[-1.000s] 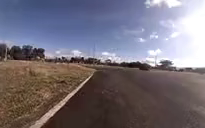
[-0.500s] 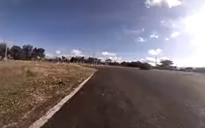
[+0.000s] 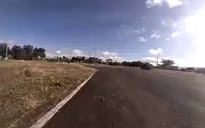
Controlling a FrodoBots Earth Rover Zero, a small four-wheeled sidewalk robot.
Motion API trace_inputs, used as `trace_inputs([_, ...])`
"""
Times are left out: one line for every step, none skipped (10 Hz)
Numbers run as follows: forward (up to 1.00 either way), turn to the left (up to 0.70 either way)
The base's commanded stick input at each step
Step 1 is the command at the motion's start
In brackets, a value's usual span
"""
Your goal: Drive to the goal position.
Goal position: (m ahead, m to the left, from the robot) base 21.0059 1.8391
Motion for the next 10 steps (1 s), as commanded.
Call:
trace_inputs([0.45,-0.27])
trace_inputs([0.45,-0.27])
trace_inputs([0.45,-0.27])
trace_inputs([0.45,-0.27])
trace_inputs([0.45,-0.27])
trace_inputs([0.45,-0.18])
trace_inputs([0.45,-0.05])
trace_inputs([0.45,0.00])
trace_inputs([0.45,0.00])
trace_inputs([0.45,0.00])
